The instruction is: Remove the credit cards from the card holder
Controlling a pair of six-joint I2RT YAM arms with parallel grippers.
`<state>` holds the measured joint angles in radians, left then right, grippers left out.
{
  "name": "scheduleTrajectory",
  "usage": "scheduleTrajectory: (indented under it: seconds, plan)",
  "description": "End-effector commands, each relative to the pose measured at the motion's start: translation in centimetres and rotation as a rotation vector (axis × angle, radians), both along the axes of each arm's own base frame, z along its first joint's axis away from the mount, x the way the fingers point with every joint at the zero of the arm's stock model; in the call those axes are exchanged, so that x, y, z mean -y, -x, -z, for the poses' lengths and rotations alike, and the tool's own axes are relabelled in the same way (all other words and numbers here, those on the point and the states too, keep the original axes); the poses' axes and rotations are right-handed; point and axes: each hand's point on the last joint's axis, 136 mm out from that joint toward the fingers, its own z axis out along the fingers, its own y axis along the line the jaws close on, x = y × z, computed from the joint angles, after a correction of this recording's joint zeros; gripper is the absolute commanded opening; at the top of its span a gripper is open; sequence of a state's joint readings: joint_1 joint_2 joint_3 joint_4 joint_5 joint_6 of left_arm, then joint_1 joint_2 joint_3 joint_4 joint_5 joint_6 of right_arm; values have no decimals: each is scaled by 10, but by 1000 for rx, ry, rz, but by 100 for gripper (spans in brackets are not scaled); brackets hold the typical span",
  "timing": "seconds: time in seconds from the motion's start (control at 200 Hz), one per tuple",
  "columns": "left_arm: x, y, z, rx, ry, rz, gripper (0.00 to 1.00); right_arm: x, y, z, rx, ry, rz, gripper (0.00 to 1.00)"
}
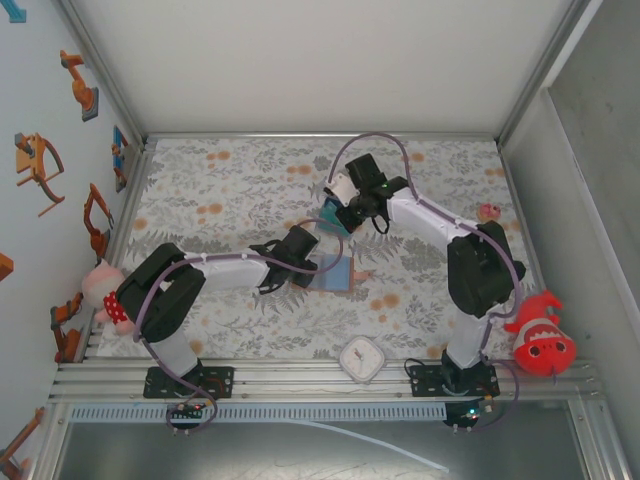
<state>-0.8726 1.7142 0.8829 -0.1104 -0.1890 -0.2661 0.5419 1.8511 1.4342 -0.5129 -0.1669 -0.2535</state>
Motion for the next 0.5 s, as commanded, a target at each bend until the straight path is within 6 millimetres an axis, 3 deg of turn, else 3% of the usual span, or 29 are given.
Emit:
scheduleTrajectory:
  seconds: [0.0, 0.22, 0.496]
  plan:
    - [-7, 6, -11, -7, -7, 0, 47, -1, -9, -7, 17, 10, -52, 0]
    - [-16, 6, -36, 30, 19, -44, 63, 1, -13, 6, -19, 28, -85, 0]
    - [-39, 8, -74, 115, 46, -122, 74, -4, -9, 20, -83, 18, -145, 0]
